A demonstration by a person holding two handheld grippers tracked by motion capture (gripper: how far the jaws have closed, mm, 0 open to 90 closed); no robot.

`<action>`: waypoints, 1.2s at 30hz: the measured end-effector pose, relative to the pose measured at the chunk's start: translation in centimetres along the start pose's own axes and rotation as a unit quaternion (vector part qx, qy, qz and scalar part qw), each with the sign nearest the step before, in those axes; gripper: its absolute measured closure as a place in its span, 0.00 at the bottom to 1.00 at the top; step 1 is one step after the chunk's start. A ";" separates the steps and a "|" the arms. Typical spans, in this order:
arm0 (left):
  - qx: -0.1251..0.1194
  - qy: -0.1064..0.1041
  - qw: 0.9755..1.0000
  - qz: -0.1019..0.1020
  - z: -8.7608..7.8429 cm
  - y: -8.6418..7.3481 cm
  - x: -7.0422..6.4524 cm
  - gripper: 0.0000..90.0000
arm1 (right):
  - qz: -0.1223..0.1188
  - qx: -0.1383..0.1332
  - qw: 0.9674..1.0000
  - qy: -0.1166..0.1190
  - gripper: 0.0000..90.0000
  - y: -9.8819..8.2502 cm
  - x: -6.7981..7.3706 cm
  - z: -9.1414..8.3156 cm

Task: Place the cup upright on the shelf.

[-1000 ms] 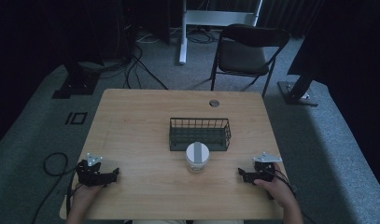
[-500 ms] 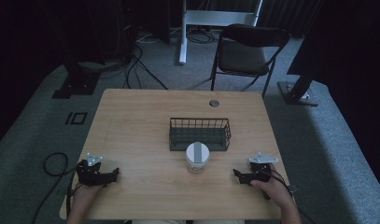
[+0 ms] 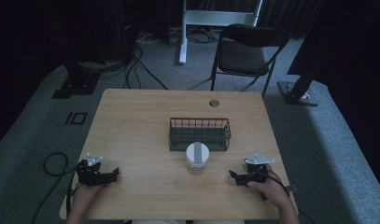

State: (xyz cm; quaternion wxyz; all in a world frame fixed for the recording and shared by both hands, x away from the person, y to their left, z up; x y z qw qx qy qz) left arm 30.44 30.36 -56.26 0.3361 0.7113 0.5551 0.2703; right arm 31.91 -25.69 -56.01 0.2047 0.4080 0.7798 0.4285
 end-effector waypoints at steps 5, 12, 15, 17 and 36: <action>0.000 -0.001 1.000 0.000 0.0 0.0 0.0 0.00 | -0.011 0.003 1.000 0.008 0.13 0.2 0.8 0.4; 0.000 0.000 1.000 0.000 0.0 0.0 0.0 0.00 | -0.015 0.002 1.000 0.017 0.13 0.5 1.6 1.0; 0.000 0.000 1.000 0.000 0.0 0.0 0.0 0.00 | -0.020 0.001 0.999 0.024 0.13 0.7 2.0 1.3; 0.000 0.000 1.000 0.000 0.0 0.0 0.0 0.00 | -0.026 -0.001 0.999 0.031 0.13 0.9 2.3 1.4; 0.000 0.000 1.000 0.001 0.0 0.0 0.0 0.00 | -0.042 -0.022 0.997 0.060 0.13 2.5 4.9 2.9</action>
Point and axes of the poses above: each handheld gripper's, and its own axes: z roughly forward along the jaws, y roughly out of its top, x roughly to its left, the point moved 2 cm from there along z, roughly forward along the jaws, and after that the axes turned 8 degrees about -x, right-handed, at the moved point
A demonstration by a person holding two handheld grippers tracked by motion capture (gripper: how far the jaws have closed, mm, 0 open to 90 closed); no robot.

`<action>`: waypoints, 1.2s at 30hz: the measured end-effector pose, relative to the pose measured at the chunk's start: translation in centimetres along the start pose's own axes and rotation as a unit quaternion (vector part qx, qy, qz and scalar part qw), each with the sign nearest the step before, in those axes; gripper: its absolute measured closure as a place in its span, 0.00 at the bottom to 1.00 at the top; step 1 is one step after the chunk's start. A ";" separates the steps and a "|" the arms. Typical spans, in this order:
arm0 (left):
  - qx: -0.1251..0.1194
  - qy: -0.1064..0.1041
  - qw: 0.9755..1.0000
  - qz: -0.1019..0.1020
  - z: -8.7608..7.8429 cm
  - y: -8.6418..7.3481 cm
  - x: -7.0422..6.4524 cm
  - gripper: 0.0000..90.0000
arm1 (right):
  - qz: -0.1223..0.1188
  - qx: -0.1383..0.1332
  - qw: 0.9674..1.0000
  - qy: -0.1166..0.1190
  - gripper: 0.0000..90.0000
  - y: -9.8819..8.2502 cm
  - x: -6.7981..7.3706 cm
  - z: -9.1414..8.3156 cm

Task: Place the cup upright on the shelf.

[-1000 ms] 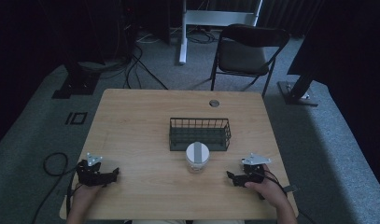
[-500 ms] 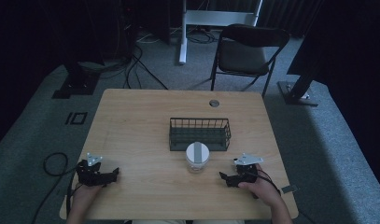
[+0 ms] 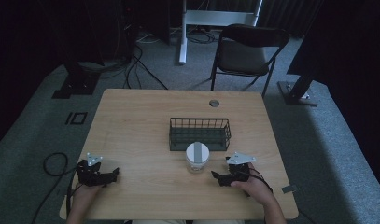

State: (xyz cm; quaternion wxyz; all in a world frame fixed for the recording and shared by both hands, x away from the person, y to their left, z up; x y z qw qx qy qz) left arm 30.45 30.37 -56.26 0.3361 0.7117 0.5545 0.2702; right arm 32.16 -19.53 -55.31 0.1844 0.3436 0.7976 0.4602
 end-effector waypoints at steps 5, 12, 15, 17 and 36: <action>0.000 0.000 1.000 0.000 0.0 0.0 0.0 0.00 | -0.002 -0.005 1.000 0.006 0.12 0.3 0.5 0.3; 0.000 0.000 1.000 0.000 0.0 0.0 0.0 0.00 | -0.004 -0.011 1.000 0.013 0.12 0.6 0.9 0.6; 0.000 0.000 1.000 0.000 0.0 0.0 0.0 0.00 | -0.005 -0.013 1.000 0.014 0.13 0.7 1.1 0.8; 0.000 0.000 1.000 0.000 0.0 0.0 0.0 0.00 | -0.005 -0.017 1.000 0.015 0.12 0.8 1.2 0.9; 0.000 -0.001 1.000 0.000 0.0 0.0 0.0 0.00 | -0.016 -0.065 0.997 0.046 0.13 2.4 3.3 1.9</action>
Point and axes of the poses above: each handheld gripper's, and its own axes: z roughly forward along the jaws, y roughly out of its top, x roughly to its left, the point moved 2 cm from there along z, roughly forward along the jaws, and after that the axes turned 8 degrees about -x, right-handed, at the moved point
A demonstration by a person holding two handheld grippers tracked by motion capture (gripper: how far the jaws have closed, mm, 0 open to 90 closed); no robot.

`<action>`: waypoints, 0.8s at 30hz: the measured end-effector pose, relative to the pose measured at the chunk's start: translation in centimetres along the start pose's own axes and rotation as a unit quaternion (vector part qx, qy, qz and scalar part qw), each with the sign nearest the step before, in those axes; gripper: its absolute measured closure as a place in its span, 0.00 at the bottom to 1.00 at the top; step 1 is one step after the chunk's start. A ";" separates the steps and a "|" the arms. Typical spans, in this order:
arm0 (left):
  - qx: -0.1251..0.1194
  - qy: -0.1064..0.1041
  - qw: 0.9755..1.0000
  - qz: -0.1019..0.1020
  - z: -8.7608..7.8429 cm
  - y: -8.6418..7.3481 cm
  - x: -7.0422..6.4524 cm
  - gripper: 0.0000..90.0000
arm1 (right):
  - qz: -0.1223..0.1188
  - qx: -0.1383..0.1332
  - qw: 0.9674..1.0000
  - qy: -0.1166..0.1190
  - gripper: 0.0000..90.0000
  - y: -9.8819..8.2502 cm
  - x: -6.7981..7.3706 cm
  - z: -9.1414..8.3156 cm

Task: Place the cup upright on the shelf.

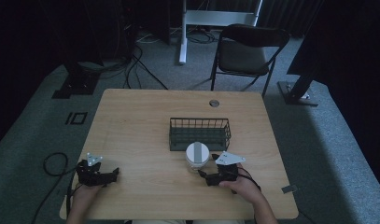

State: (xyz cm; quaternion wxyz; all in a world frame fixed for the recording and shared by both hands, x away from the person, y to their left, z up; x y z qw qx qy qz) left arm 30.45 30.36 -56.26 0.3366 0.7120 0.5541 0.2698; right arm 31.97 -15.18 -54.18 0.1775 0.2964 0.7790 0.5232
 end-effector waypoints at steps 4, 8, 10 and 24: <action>0.000 0.000 1.000 0.000 0.0 0.0 0.0 0.00 | -0.002 -0.007 1.000 0.007 0.13 0.3 0.5 0.5; 0.000 0.000 1.000 0.000 0.0 0.0 0.0 0.00 | -0.001 -0.014 1.000 0.010 0.12 0.5 0.8 0.9; 0.000 0.000 1.000 0.000 0.0 0.0 0.0 0.00 | 0.002 -0.018 1.000 0.011 0.13 0.6 0.9 1.1; 0.000 0.000 1.000 0.000 0.0 0.0 0.0 0.00 | 0.005 -0.057 0.998 0.009 0.16 1.1 1.1 1.9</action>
Point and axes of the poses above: each handheld gripper's, and its own axes: z roughly forward along the jaws, y roughly out of its top, x roughly to its left, the point moved 2 cm from there along z, roughly forward along the jaws, and after that the axes turned 8 degrees about -x, right-handed, at the moved point
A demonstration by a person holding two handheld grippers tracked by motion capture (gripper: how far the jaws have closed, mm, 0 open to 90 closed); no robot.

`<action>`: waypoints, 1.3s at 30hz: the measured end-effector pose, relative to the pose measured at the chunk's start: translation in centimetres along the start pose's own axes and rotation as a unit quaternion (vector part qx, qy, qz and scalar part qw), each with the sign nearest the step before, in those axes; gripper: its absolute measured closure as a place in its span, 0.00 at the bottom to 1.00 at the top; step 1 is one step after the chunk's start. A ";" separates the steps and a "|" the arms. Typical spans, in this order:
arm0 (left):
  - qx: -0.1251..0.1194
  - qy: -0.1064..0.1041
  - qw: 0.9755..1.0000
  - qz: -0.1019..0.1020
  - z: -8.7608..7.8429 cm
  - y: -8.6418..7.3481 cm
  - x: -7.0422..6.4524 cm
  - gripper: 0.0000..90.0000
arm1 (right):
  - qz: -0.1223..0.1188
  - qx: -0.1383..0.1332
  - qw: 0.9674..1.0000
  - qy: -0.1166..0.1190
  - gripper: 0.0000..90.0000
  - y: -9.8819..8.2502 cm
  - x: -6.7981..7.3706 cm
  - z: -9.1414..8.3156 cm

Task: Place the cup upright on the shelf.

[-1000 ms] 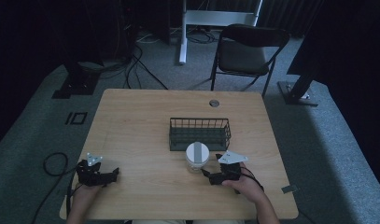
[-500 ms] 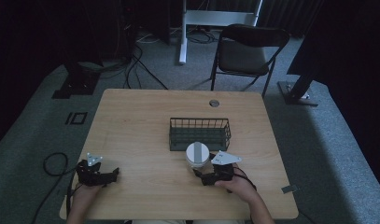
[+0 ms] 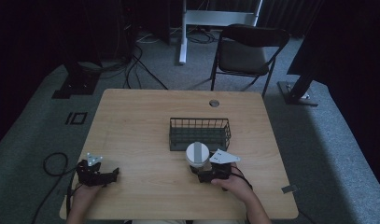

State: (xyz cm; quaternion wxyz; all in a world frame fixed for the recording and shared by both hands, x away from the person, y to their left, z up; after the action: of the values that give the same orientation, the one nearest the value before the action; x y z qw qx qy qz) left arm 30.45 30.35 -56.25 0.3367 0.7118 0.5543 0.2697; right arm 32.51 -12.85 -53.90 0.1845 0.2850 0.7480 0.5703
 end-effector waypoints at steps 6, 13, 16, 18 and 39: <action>0.000 0.000 1.000 0.000 0.0 0.0 0.0 0.00 | 0.003 -0.004 1.000 0.000 0.16 0.0 0.1 0.3; 0.000 0.000 1.000 0.000 0.0 0.0 0.0 0.00 | 0.000 0.001 1.000 0.004 0.16 0.0 0.3 1.0; 0.000 0.000 1.000 0.000 0.0 0.0 0.0 0.00 | 0.000 -0.001 1.000 0.006 0.16 0.0 0.5 1.5; 0.000 0.000 1.000 0.000 0.0 0.0 0.0 0.00 | -0.009 -0.001 1.000 0.004 0.19 0.0 0.7 1.7; 0.000 0.000 1.000 0.000 0.0 0.0 0.0 0.00 | -0.008 0.010 1.000 0.004 0.20 1.3 1.4 1.3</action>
State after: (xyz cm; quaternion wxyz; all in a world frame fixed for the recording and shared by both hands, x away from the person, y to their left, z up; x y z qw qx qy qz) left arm 30.45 30.35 -56.25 0.3368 0.7115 0.5545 0.2697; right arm 32.48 -10.79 -52.93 0.1833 0.2783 0.7566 0.5626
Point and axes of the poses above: each handheld gripper's, and its own axes: z roughly forward along the jaws, y roughly out of its top, x roughly to its left, the point moved 2 cm from there along z, roughly forward along the jaws, and after that the axes turned 8 degrees about -x, right-handed, at the moved point
